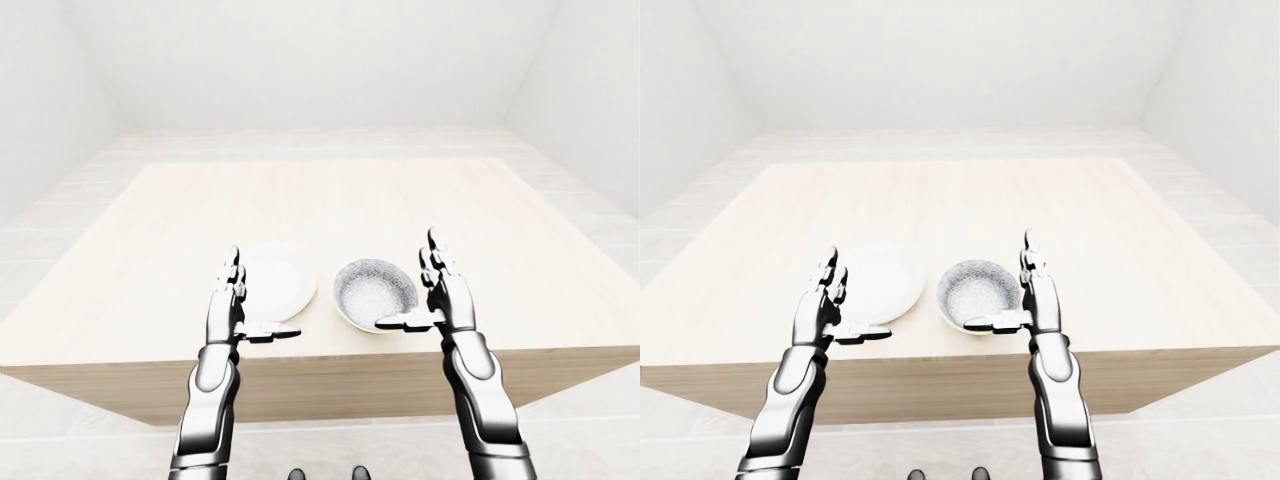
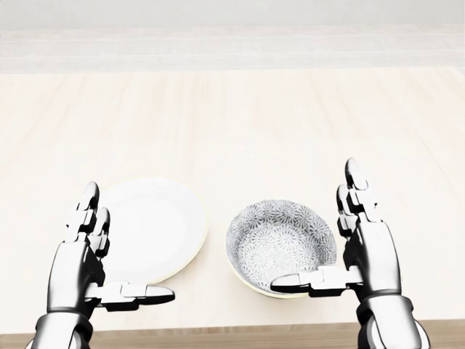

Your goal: Put the bowl on the plate.

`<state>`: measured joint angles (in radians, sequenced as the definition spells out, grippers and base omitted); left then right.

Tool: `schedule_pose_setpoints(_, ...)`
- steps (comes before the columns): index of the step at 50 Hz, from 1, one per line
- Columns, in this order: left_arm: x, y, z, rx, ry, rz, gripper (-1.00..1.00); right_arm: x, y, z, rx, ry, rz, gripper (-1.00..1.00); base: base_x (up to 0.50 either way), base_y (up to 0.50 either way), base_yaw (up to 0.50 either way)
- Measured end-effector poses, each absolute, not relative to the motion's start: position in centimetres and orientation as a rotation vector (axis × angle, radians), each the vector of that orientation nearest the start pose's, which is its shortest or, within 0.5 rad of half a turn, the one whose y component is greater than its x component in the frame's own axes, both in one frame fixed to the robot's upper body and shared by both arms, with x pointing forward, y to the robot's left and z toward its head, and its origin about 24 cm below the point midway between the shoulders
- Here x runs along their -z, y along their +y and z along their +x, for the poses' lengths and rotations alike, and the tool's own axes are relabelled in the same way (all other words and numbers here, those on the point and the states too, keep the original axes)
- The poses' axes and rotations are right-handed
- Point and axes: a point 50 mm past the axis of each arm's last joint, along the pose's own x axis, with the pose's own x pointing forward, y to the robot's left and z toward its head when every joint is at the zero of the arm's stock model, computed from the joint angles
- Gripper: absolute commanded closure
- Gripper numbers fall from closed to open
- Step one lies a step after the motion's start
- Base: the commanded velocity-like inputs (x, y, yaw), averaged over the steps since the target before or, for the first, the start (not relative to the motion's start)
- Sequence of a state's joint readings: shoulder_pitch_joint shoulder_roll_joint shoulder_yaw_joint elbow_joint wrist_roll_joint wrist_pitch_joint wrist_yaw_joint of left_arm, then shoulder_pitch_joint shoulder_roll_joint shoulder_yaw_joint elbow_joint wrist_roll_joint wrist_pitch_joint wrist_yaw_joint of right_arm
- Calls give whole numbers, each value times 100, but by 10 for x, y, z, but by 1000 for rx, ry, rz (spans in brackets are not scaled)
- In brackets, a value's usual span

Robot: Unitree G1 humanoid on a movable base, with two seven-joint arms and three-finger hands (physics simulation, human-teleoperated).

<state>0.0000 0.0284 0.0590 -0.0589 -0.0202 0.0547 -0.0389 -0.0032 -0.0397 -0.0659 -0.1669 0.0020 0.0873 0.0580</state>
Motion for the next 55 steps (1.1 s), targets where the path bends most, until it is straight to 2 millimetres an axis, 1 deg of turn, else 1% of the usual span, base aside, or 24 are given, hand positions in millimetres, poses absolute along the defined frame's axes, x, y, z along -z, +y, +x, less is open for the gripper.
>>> schedule_pose_setpoints(5, -49, 167, 255, -19, -3, 13, -100, -75, -169, 252, 7, -88, -44, -100, 0, 24, 0)
schedule_pose_setpoints(30, -44, 168, 258, -18, 7, 29, -100, -72, -172, 247, 16, -80, -32, -100, 3, 41, 0)
schedule_pose_setpoints(43, -41, 167, 258, -14, 12, 36, -100, -73, -172, 246, 21, -82, -20, -100, 1, 3, 0)
schedule_pose_setpoints(55, -38, 167, 258, -12, 17, 38, -100, -73, -172, 246, 22, -84, -14, -100, 15, 0, 0)
